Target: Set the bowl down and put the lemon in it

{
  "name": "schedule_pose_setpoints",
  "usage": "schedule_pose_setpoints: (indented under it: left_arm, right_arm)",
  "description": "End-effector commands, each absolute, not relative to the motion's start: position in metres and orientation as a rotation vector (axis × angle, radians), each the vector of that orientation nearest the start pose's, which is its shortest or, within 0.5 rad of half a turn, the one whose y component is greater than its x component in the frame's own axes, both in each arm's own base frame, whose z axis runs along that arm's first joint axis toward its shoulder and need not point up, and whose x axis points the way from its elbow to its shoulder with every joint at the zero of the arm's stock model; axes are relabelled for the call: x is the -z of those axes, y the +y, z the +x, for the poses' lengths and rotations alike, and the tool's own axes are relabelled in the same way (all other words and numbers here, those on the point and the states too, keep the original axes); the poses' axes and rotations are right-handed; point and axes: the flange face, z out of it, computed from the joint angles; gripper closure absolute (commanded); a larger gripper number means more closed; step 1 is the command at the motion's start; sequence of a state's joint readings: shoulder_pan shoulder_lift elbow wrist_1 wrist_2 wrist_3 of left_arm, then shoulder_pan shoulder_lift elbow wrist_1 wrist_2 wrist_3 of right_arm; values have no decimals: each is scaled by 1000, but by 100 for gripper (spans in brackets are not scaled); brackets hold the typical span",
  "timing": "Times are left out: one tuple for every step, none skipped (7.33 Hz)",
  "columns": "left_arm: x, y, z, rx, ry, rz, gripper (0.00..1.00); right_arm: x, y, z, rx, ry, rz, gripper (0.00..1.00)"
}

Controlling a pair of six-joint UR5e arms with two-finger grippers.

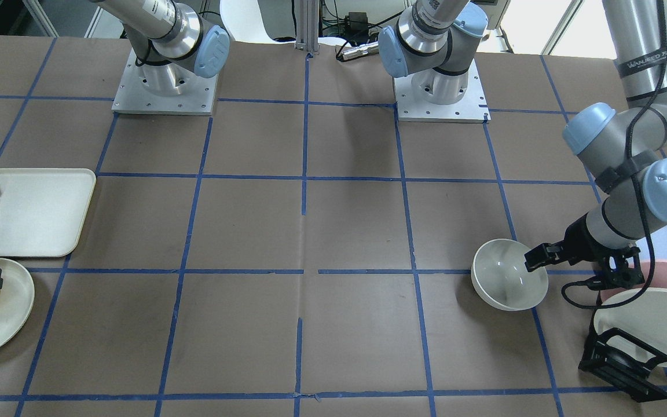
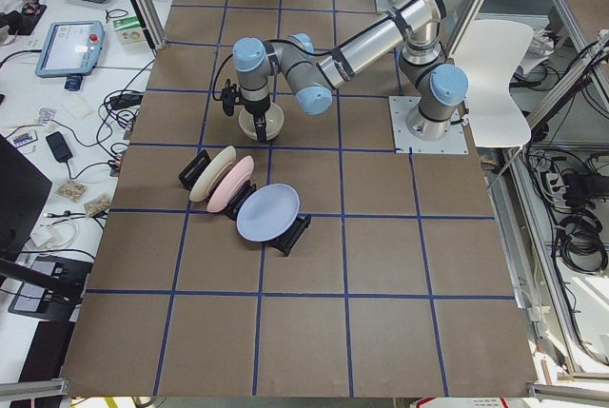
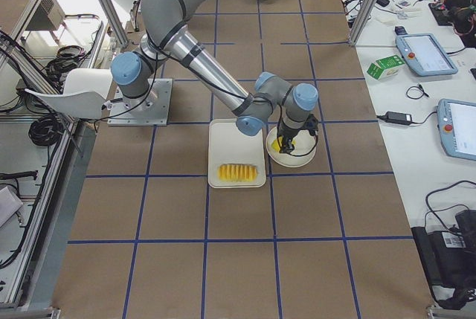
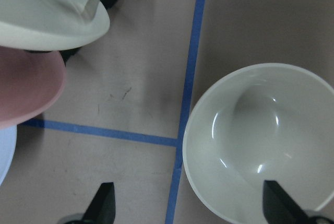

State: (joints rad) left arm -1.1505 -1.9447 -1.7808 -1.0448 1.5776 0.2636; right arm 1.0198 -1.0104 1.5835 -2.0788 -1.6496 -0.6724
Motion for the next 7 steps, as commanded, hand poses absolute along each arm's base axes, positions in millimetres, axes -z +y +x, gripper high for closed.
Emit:
schedule_pose_setpoints:
  left_arm:
    - [-210, -584, 116, -140, 3154, -244, 9]
    - [-205, -587, 117, -146, 3158, -235, 26]
    - [-203, -588, 117, -150, 3161, -231, 82]
    - [-204, -589, 114, -145, 3161, -223, 100]
    - [-205, -590, 111, -143, 3162, -214, 100]
    - [-208, -592, 109, -125, 3177, -216, 100]
    - [-216, -596, 109, -94, 3178, -216, 100]
  right_arm:
    - [-267, -604, -223, -136, 3157, -212, 100]
    - [-324, -583, -210, -130, 3163, -205, 100]
    - [-375, -556, -193, -139, 3159, -197, 100]
    - [-421, -520, -169, -164, 3146, -186, 100]
    - [-445, -504, -155, -145, 3167, -111, 100]
    - [-443, -498, -143, -152, 3160, -108, 100]
    - [-450, -497, -116, -130, 3170, -110, 100]
